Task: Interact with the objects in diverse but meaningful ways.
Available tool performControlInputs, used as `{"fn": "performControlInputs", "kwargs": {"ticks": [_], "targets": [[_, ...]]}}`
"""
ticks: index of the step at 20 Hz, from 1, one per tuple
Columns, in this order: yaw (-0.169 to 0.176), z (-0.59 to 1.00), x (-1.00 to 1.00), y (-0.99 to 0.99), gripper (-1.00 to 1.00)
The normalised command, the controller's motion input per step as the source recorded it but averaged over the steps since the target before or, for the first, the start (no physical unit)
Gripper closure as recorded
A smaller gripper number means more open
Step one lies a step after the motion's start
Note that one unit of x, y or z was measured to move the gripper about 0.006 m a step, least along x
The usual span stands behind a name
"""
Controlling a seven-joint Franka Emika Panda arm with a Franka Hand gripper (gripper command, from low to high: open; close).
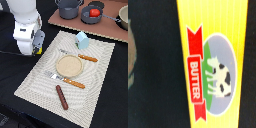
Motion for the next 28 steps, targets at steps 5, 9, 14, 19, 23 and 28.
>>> {"fn": "performControlInputs", "kwargs": {"ticks": [5, 9, 14, 19, 23, 28], "targets": [[0.021, -0.27, -0.01, 0.0, 1.0], [0.021, -0.17, -0.01, 0.0, 1.0], [0.022, -0.14, 0.0, 0.0, 1.0], [0.028, -0.1, 0.0, 0.0, 1.0], [0.02, -0.11, 0.0, 0.0, 1.0], [-0.001, 0.6, 0.35, -0.12, 1.0]]}}
